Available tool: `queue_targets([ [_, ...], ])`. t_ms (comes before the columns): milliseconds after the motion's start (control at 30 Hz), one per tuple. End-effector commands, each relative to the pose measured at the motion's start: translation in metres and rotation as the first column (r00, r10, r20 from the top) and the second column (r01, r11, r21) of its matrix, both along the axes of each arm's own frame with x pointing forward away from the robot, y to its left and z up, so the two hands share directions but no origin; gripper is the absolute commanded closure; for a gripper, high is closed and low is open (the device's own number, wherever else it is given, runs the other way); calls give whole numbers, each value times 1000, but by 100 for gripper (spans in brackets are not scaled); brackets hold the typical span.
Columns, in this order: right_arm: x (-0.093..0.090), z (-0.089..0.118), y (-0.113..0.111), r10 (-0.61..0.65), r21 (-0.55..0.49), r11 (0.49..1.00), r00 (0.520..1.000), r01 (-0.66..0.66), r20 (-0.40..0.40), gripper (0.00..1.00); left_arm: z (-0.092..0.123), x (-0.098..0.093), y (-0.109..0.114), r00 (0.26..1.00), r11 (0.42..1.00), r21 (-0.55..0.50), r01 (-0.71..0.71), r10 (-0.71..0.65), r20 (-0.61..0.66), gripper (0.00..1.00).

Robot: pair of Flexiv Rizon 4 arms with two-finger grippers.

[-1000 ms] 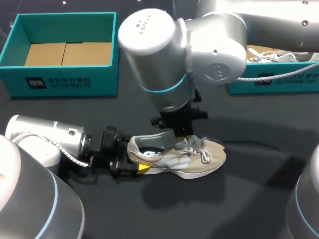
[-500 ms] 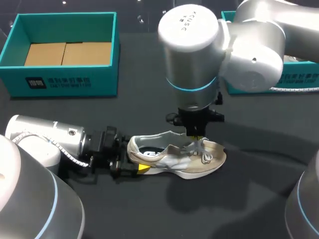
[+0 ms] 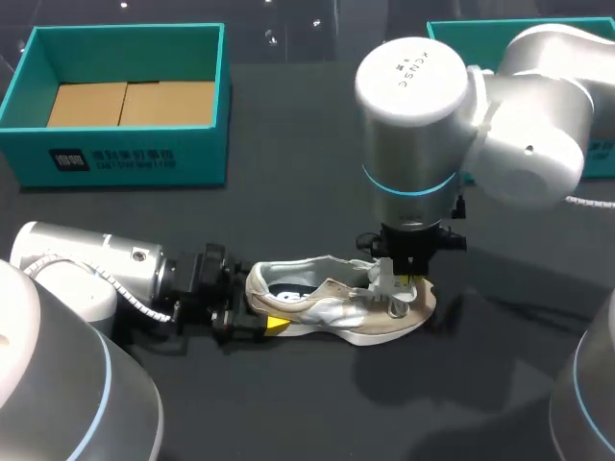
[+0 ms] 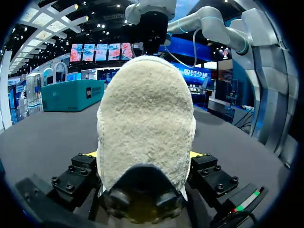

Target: Take the shoe out of the shoebox, open the shoe tongue, remove and reinsert the insole, then place the shoe into the shoebox

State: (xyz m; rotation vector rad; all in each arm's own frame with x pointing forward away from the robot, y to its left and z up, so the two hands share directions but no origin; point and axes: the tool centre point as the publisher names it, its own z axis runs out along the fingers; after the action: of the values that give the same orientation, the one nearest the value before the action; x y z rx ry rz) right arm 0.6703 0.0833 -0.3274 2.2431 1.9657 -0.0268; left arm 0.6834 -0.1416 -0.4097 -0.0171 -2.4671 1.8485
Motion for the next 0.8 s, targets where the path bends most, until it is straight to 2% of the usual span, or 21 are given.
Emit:
queue_targets([
  [33,3,-15,-9,9,112,994,1000,-9,2,100,-1,0,-1,1000,1000,2,-1,1,0,100],
  [267,6,-18,-14,-8,104,995,1000,7,7,100,-1,0,-1,1000,1000,2,-1,1,0,100],
  [600,13,-28,-28,-65,20,998,997,66,-35,100,-1,0,-1,1000,1000,2,-1,1,0,100],
  [667,14,-31,-31,-84,-7,996,995,84,-54,81,-1,0,-1,1000,1000,2,-1,1,0,100],
  [700,15,-32,-32,-89,-12,996,994,88,-58,65,-1,0,-1,1000,1000,2,-1,1,0,100],
  [733,15,-32,-32,-90,-12,996,994,89,-57,56,-1,0,-1,1000,1000,2,-1,1,0,100],
  [800,15,-30,-33,-100,-24,995,993,98,-58,50,-1,0,-1,1000,1000,2,-1,1,0,100],
])
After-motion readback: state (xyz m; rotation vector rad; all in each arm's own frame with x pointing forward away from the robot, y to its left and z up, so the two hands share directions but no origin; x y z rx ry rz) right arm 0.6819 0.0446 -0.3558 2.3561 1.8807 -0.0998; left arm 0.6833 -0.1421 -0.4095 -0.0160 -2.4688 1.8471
